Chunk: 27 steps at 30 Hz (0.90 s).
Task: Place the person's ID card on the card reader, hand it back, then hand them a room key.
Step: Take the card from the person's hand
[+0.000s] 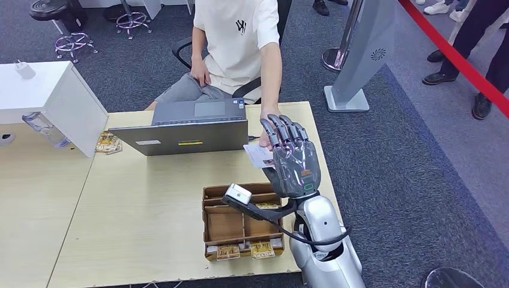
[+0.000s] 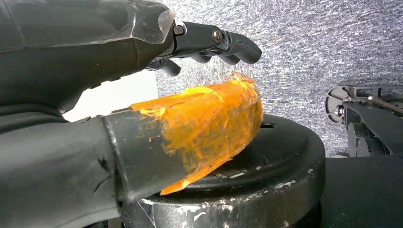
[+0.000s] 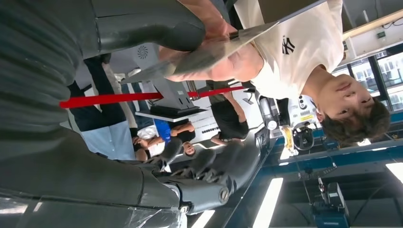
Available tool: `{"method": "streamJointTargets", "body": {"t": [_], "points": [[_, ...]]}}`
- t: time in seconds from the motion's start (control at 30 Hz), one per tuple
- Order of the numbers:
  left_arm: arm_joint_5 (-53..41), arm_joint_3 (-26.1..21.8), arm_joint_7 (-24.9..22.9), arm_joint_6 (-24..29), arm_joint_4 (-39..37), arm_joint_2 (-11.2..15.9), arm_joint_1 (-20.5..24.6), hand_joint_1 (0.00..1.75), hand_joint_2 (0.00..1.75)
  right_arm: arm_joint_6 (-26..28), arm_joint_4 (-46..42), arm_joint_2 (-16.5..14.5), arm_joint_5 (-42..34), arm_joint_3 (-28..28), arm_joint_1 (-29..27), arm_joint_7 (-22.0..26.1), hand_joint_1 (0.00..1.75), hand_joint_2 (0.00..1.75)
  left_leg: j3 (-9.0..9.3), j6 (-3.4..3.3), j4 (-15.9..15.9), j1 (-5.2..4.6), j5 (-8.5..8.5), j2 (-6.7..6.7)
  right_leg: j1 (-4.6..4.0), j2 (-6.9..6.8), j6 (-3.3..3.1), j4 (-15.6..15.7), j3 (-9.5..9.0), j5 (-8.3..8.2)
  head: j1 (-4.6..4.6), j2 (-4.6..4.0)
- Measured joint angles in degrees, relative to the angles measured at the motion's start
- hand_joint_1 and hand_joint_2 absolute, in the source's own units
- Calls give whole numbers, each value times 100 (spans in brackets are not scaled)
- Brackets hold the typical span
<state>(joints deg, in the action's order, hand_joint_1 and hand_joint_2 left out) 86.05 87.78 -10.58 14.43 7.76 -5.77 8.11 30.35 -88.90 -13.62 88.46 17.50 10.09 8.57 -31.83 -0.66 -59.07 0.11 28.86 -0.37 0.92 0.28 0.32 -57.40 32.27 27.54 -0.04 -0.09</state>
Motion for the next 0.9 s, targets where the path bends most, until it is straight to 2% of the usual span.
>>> {"method": "streamJointTargets", "body": {"t": [0.4,0.63,0.77,0.9], "points": [[0,1,-15,3,0,0,0,0,0,13,29,0,-27,-17,-9,7,175,175,0,0,0,0,0,0,0,0,0,0,0,0,0,0],[2,2,-17,14,0,0,0,0,0,37,81,1,-446,-27,-27,130,175,175,0,0,0,0,0,0,0,0,0,0,1,0,-1,0],[4,2,-18,24,0,-1,0,0,0,-137,68,0,-1132,-32,-78,359,175,175,0,0,0,0,0,0,0,0,0,0,0,0,-1,0],[14,2,-21,63,0,-2,0,0,0,-823,-95,-32,-2570,-49,-232,781,175,175,0,0,0,0,0,0,0,0,0,0,1,0,-1,0]]}}
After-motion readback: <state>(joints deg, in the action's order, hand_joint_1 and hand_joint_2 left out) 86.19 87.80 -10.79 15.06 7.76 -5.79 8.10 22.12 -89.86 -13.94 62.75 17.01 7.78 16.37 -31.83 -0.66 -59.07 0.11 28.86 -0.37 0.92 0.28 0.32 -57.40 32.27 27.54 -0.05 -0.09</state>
